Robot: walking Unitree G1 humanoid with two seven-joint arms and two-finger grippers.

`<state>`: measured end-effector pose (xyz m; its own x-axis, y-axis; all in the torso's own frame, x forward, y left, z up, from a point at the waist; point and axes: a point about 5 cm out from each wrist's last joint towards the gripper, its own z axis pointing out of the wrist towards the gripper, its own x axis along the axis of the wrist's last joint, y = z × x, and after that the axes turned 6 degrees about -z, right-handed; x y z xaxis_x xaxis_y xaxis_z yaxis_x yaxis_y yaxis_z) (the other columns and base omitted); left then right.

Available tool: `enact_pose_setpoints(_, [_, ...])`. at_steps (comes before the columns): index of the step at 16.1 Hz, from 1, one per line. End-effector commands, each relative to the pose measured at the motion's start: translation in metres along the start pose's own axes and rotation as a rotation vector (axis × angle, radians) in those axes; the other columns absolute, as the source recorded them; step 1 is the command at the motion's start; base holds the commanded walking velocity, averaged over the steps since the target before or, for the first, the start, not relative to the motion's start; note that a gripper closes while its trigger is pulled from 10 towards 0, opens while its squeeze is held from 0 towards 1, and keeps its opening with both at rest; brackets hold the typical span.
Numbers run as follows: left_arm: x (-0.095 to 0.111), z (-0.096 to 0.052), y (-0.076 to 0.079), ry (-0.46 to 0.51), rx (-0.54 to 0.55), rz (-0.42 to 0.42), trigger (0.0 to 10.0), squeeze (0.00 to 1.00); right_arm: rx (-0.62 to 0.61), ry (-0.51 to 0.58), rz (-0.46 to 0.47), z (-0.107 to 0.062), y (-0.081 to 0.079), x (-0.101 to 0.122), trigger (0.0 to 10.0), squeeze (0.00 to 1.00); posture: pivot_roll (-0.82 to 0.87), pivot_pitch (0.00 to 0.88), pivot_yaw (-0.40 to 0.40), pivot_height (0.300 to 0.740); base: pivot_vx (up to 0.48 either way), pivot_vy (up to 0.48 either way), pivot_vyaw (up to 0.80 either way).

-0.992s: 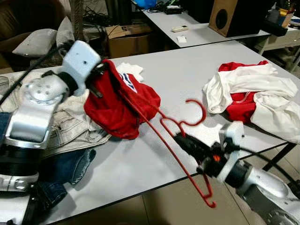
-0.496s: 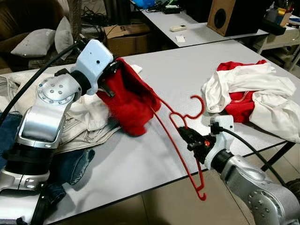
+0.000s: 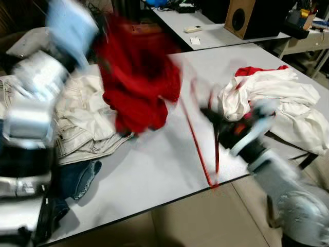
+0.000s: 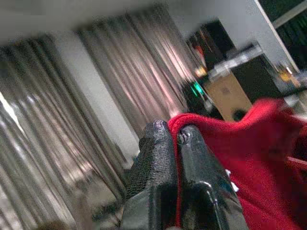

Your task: Hang hanger

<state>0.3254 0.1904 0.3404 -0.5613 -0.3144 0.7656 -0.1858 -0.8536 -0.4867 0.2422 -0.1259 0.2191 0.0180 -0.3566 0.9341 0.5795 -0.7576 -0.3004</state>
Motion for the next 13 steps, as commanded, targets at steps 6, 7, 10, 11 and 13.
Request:
enact_pose_setpoints(6, [-0.033,-0.011,0.032,-0.15,-0.151,-0.06,0.0,0.0,-0.159,-0.446,0.043,-0.037,0.017,-0.073,10.0,0.0,-0.02,0.0,-0.001,0.74,0.0,0.0,0.0])
enact_pose_setpoints(7, [-0.035,-0.012,0.041,-0.167,-0.178,-0.08,0.0,0.0,-0.157,-0.446,0.064,-0.037,0.017,-0.073,10.0,0.0,-0.02,0.0,0.003,0.74,0.0,0.0,0.0])
enact_pose_setpoints(10, [-0.034,-0.01,0.057,-0.174,-0.217,-0.102,0.2,0.0,-0.108,-0.457,0.072,-0.034,0.011,-0.077,10.0,0.0,-0.02,0.0,0.007,0.74,0.0,0.0,0.0])
enact_pose_setpoints(11, [-0.033,-0.008,0.061,-0.178,-0.227,-0.106,0.0,0.0,-0.077,-0.444,0.069,-0.031,0.008,-0.075,10.0,0.0,-0.02,0.0,0.005,0.74,0.0,0.0,0.0])
enact_pose_setpoints(13, [-0.032,-0.008,0.069,-0.186,-0.278,-0.108,0.0,0.0,-0.023,-0.378,0.097,-0.025,0.004,-0.067,10.0,0.0,-0.02,0.0,0.006,0.74,0.0,0.0,0.0])
